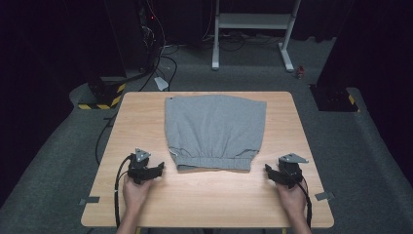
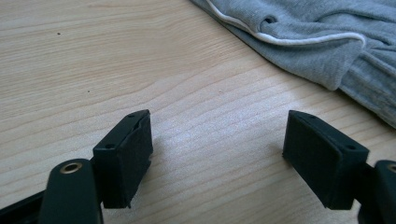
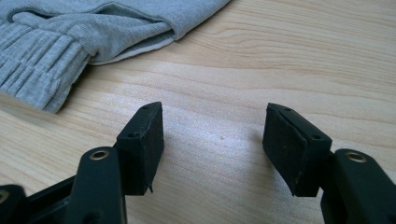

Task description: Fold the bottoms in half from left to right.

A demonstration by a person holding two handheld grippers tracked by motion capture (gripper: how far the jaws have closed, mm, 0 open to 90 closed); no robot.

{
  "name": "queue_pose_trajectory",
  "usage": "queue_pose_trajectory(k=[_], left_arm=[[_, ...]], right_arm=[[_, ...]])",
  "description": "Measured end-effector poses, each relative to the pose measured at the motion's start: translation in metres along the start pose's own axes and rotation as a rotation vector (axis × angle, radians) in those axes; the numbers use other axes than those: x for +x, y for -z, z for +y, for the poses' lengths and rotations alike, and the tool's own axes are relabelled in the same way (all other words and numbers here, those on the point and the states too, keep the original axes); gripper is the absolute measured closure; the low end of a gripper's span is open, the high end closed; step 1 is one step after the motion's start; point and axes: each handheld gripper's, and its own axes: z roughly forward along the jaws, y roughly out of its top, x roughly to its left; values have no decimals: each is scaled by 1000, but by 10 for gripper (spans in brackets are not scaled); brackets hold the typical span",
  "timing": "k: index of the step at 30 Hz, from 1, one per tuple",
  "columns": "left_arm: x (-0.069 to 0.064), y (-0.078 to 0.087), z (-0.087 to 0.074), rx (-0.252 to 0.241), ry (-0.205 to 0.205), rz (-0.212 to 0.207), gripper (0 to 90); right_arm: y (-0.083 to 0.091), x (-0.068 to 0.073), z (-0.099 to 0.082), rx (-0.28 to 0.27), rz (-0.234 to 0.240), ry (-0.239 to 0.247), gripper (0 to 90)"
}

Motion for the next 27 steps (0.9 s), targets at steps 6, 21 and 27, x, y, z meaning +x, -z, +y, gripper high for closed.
queue_pose_trajectory(k=[6,21,27], left_arm=[[0,0,0,-1,-9,-6,253],[-1,-1,1,-3,-3,-7,245],[0,0,1,1,6,-20,247]], right_arm=[[0,0,0,0,-1,1,382],[-1,1,1,16,2,-7,280],[-1,1,1,21,-8,-10,226]])
